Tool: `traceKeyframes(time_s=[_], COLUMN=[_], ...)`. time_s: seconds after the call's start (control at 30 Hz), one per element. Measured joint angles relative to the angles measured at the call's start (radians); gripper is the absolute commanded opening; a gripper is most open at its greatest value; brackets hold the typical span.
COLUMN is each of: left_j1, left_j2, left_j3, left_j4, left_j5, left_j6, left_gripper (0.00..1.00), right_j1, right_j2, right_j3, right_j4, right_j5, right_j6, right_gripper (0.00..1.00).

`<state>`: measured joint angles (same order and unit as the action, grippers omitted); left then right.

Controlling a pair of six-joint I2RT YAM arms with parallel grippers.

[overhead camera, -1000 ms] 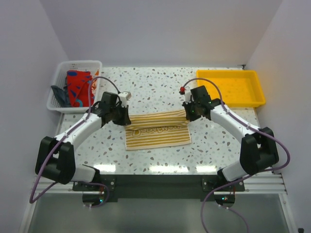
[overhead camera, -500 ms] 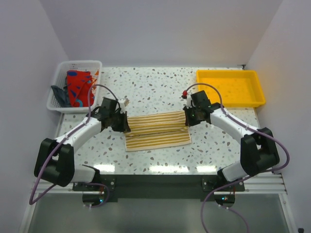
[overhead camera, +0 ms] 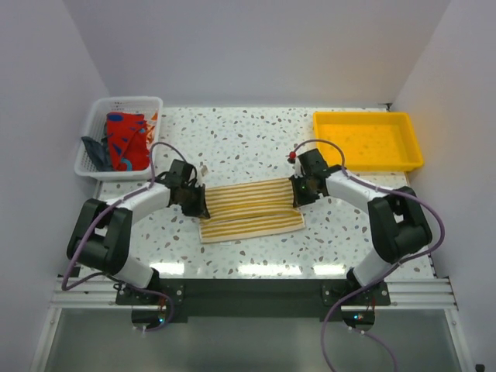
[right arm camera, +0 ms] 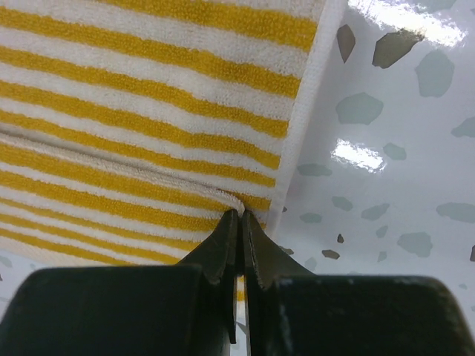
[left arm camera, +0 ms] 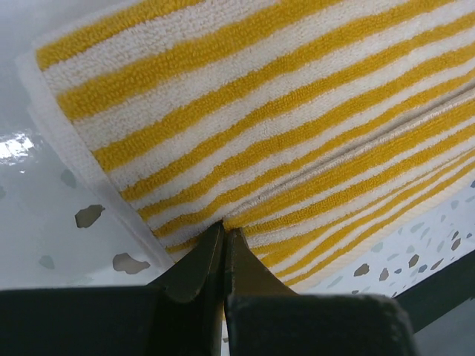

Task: Fold and stack the towels
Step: Fold the towel

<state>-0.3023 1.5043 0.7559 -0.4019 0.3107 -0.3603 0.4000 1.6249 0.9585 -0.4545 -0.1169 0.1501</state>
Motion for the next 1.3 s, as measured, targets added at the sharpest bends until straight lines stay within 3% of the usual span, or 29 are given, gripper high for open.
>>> traceKeyframes(time_s=[0.43, 0.97, 1.3], left_j1=[0.000, 0.000, -0.001], left_j2=[0.185, -0.002, -0.018], left_j3=[0.259, 0.264, 0.183], left_j4=[-0.045, -0.095, -0.085], left_j5=[-0.129, -0.129, -0.084], left_j6=[0.055, 0.064, 0.042], left_gripper=[0.00, 0.00, 0.00], right_j1=[-0.014, -0.014, -0.014], right_j2=[0.072, -0.098, -0.121], right_j3=[0.089, 0.143, 0.103], right_j4=[0.013, -0.069, -0.078], right_j5=[0.060, 0.098, 0.074], right_j6=[0.047, 0.021, 0.043], right_gripper=[0.00, 0.00, 0.00])
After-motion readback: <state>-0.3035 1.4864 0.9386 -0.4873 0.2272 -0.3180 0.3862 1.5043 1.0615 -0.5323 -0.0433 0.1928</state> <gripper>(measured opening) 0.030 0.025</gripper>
